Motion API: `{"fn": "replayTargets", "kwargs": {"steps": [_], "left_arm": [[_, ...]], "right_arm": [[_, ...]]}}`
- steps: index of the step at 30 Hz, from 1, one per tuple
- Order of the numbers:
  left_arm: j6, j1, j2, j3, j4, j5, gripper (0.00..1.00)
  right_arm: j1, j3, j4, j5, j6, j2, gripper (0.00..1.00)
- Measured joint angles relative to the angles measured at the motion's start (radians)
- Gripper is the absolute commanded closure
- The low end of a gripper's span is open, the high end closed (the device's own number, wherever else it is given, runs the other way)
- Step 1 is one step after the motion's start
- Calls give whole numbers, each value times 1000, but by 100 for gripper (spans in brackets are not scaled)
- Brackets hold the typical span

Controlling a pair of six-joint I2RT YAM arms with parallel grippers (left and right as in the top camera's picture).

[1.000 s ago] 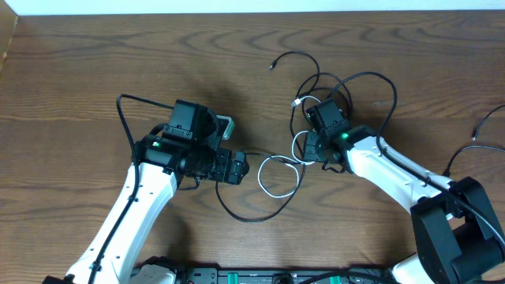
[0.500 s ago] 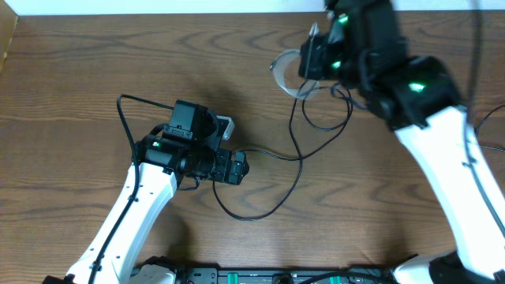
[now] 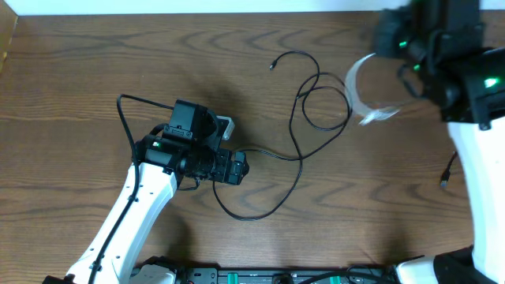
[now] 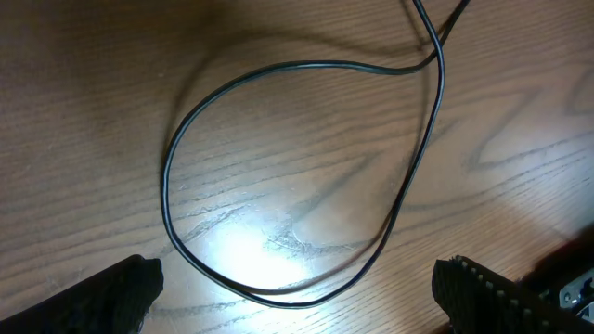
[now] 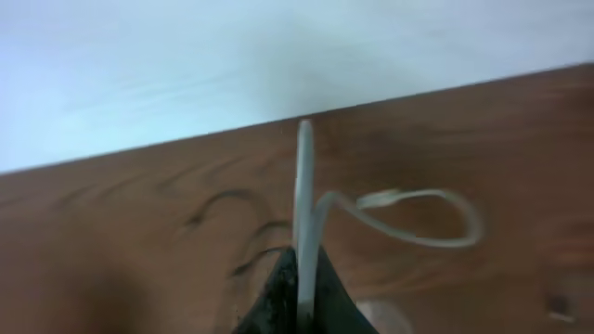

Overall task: Untangle cables
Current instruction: 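Pull the white cable up and off to the right with the right gripper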

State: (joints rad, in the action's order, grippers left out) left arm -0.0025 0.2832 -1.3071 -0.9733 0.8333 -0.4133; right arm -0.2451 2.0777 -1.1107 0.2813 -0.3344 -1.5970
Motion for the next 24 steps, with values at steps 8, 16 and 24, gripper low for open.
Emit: {"fn": "replayTargets", "kwargs": {"steps": [8,16,24], "left_arm": [[0,0,0,0,0,0,1],[0,0,0,0,21,0,1],[0,0,0,0,45,0,1]], "right_arm": [[475,1,-18,50,43,-41,99],[819,1,6,-109,47,-198,99],[1033,1,12,-259,18,-347,99]]}}
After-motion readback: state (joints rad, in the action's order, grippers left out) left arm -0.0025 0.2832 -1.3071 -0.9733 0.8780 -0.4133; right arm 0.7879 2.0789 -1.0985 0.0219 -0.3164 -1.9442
